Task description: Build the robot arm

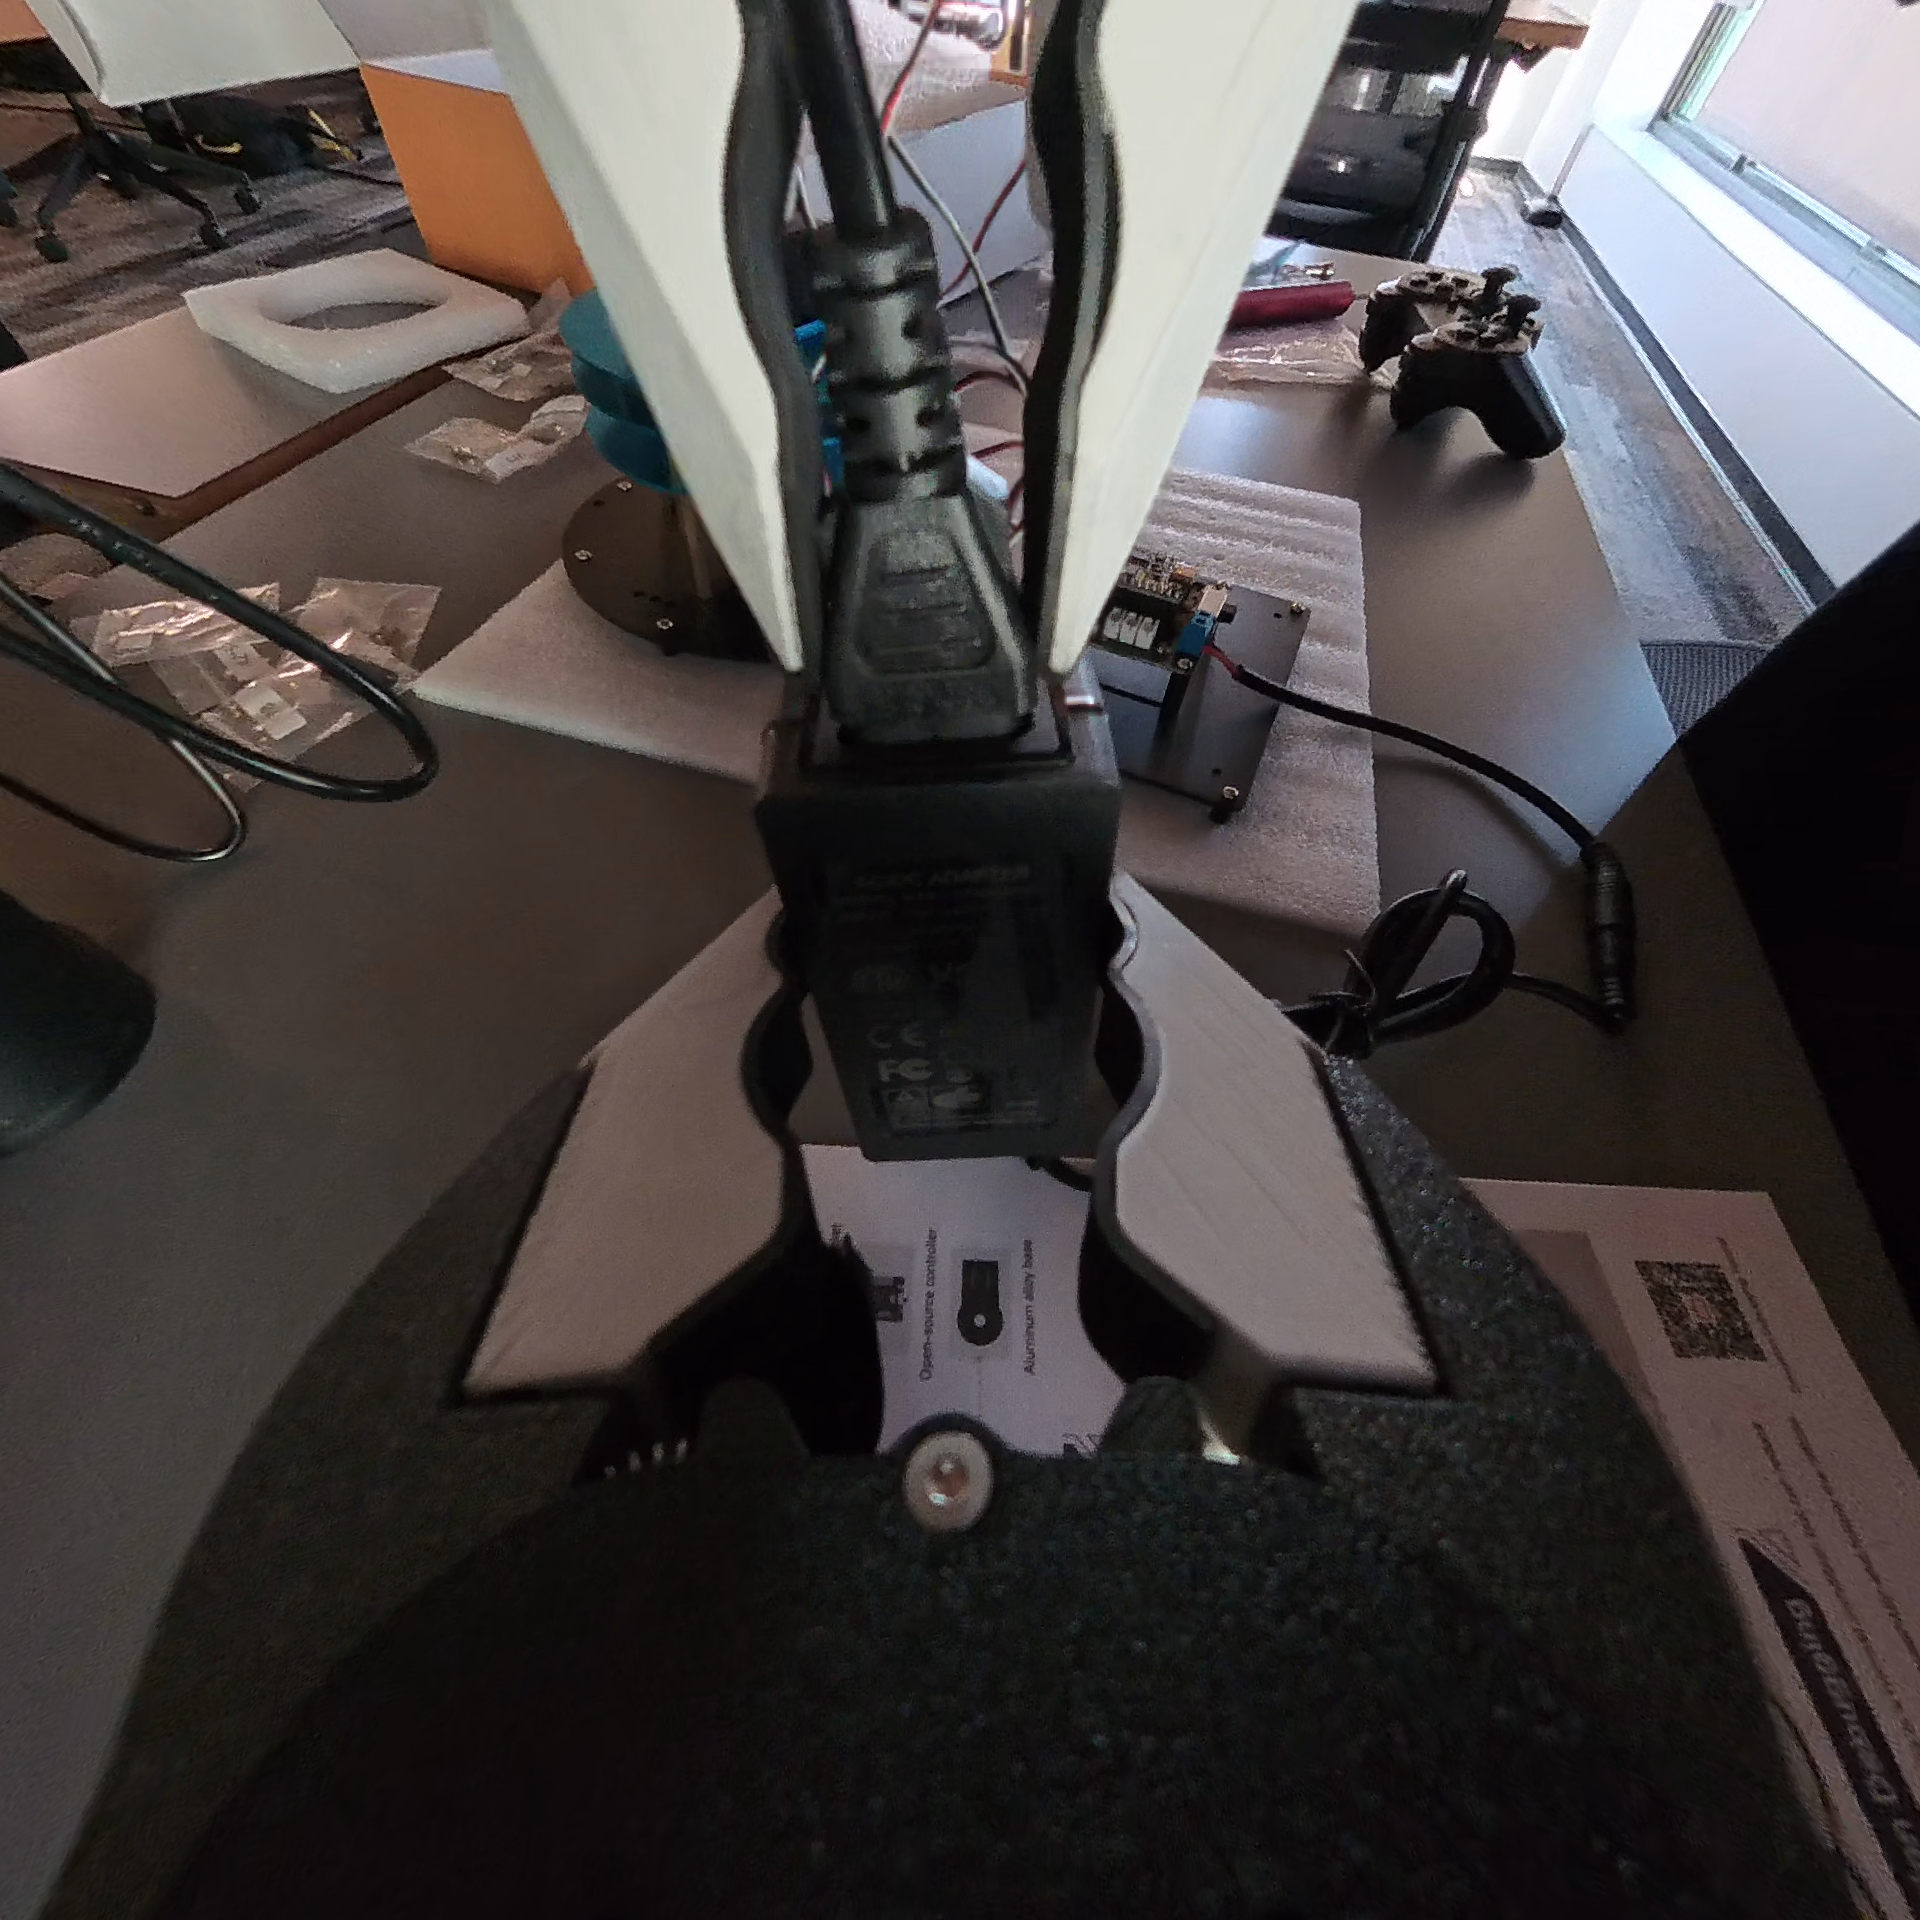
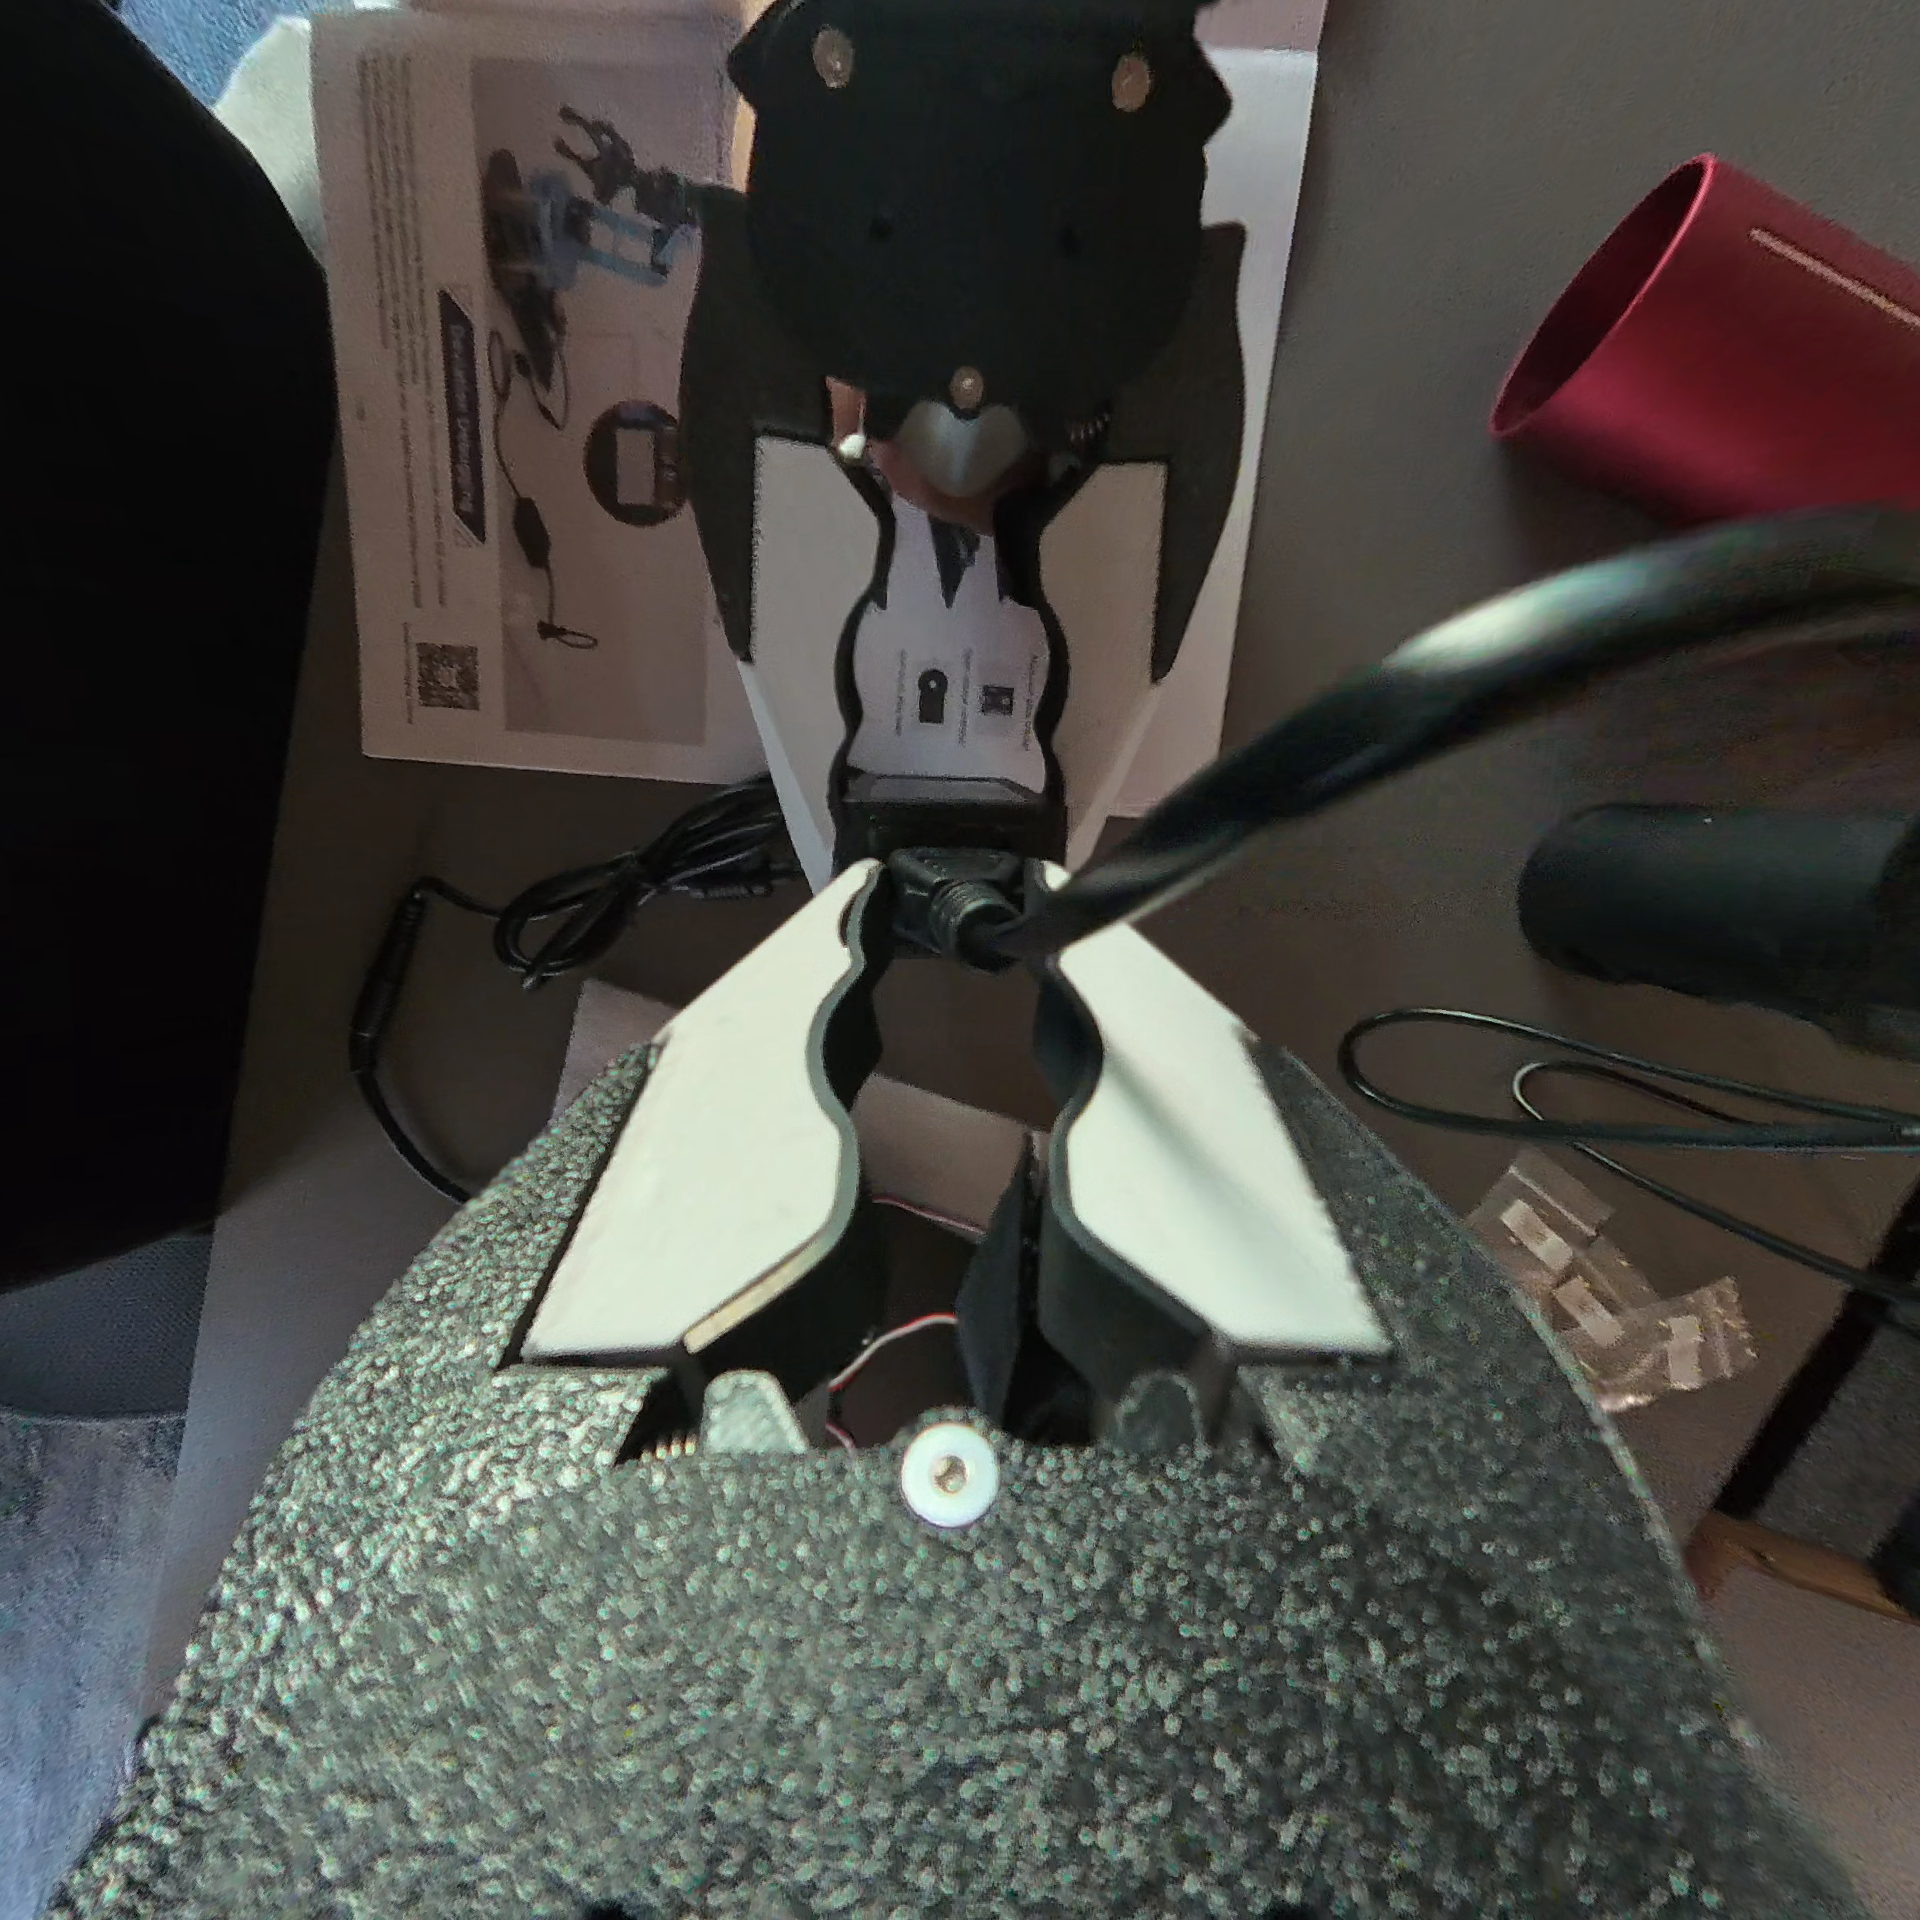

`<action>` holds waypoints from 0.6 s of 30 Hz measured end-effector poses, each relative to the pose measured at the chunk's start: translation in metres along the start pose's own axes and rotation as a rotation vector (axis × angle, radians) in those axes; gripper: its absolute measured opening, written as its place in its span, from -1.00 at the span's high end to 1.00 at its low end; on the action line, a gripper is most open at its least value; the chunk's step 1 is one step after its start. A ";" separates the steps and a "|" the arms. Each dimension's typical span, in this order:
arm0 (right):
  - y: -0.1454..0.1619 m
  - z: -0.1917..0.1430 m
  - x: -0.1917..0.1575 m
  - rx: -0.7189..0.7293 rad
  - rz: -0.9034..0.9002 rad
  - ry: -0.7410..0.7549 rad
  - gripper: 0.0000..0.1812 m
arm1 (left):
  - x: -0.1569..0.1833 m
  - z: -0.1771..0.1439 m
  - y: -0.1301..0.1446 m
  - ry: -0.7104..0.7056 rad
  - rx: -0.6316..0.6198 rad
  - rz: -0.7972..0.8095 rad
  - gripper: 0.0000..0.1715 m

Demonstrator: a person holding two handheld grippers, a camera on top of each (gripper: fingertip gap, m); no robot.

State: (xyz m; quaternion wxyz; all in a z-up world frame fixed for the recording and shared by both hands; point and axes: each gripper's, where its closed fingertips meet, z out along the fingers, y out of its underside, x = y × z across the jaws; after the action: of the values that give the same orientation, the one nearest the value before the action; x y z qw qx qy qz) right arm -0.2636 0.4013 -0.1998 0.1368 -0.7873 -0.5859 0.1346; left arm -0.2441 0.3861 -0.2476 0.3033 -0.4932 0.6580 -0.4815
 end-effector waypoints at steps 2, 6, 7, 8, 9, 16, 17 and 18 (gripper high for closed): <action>-0.003 0.001 0.001 0.039 0.008 -0.006 0.72 | 0.000 -0.001 0.001 0.009 0.001 -0.008 0.38; -0.005 0.003 0.000 0.060 0.015 -0.004 0.72 | 0.000 -0.002 0.001 0.012 -0.002 -0.001 0.38; -0.007 0.003 0.000 0.066 0.010 -0.004 0.72 | 0.001 -0.003 0.001 0.013 -0.001 0.004 0.38; -0.006 0.003 -0.001 0.057 0.001 -0.009 0.72 | 0.001 -0.002 0.001 0.009 -0.002 0.010 0.37; -0.004 0.002 -0.001 0.035 0.000 -0.010 0.72 | 0.001 -0.002 0.001 0.008 -0.004 0.011 0.37; 0.011 -0.005 -0.007 -0.206 -0.112 -0.063 0.74 | 0.005 0.001 -0.002 0.001 0.007 0.048 0.37; 0.010 -0.004 -0.006 -0.218 -0.139 -0.056 0.75 | 0.005 0.000 -0.002 0.004 0.007 0.045 0.37; 0.009 -0.004 -0.007 -0.225 -0.139 -0.059 0.75 | 0.005 0.000 -0.002 0.005 0.009 0.044 0.37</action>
State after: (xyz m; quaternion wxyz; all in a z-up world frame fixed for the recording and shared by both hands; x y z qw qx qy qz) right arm -0.2559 0.3921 -0.1992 0.0394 -0.7511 -0.6541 0.0811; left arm -0.2453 0.3816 -0.2455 0.3144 -0.4761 0.6674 -0.4787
